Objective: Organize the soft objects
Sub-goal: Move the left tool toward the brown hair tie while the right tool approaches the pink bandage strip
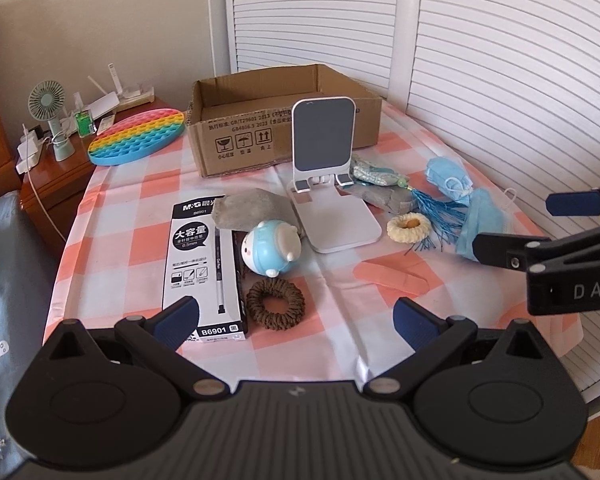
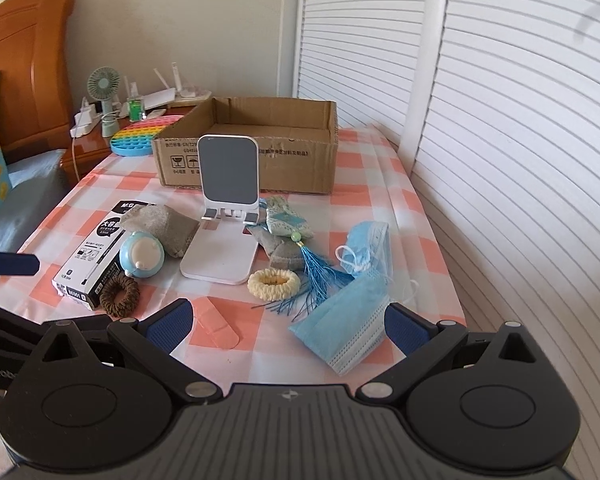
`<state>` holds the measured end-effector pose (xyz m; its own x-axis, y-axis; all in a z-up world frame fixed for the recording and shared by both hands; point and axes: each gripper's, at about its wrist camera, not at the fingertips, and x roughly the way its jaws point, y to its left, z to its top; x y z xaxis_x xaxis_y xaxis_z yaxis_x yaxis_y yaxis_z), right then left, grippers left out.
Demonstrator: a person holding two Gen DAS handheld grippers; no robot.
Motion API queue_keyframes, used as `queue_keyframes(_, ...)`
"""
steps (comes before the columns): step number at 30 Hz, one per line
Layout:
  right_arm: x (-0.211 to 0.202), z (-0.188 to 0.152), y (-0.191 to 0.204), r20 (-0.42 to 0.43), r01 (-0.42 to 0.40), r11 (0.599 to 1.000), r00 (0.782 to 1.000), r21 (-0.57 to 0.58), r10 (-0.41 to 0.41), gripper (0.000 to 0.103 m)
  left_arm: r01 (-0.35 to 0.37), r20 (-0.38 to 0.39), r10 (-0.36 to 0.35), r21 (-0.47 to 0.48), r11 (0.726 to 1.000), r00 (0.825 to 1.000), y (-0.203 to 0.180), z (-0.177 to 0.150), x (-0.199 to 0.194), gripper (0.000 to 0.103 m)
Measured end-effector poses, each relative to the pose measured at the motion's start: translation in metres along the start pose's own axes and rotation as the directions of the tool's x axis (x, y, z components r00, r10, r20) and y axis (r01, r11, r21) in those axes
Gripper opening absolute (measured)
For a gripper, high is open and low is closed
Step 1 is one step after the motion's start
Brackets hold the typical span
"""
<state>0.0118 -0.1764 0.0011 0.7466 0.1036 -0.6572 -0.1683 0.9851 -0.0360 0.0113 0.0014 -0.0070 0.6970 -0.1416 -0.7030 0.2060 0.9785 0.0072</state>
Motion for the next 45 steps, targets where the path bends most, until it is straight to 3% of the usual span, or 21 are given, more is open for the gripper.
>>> queue_keyframes(12, 0.035, -0.015, 0.003, -0.045, -0.163, 0.981, 0.986, -0.102, 0.16, 0.103, 0.018, 0.001, -0.018, 0.002, 1.0, 1.0, 0.02, -0.009, 0.003, 0.102)
queue_keyframes(21, 0.076, -0.019, 0.032, -0.154, -0.31, 0.937, 0.946, -0.16, 0.287, 0.103, 0.004, -0.021, -0.005, -0.039, 0.999, 1.0, 0.04, -0.016, 0.011, 0.103)
queue_keyframes(28, 0.092, -0.018, 0.045, -0.185, -0.357, 0.91, 0.929, -0.213, 0.321, 0.103, 0.0, -0.03, -0.002, -0.063, 0.998, 1.0, 0.051, -0.018, 0.016, 0.102)
queue_keyframes(45, 0.098, -0.015, 0.049, -0.193, -0.399, 0.866, 0.915, -0.301, 0.354, 0.101, 0.025, -0.035, -0.026, -0.04, 0.999, 0.999, 0.049, -0.022, 0.019, 0.102)
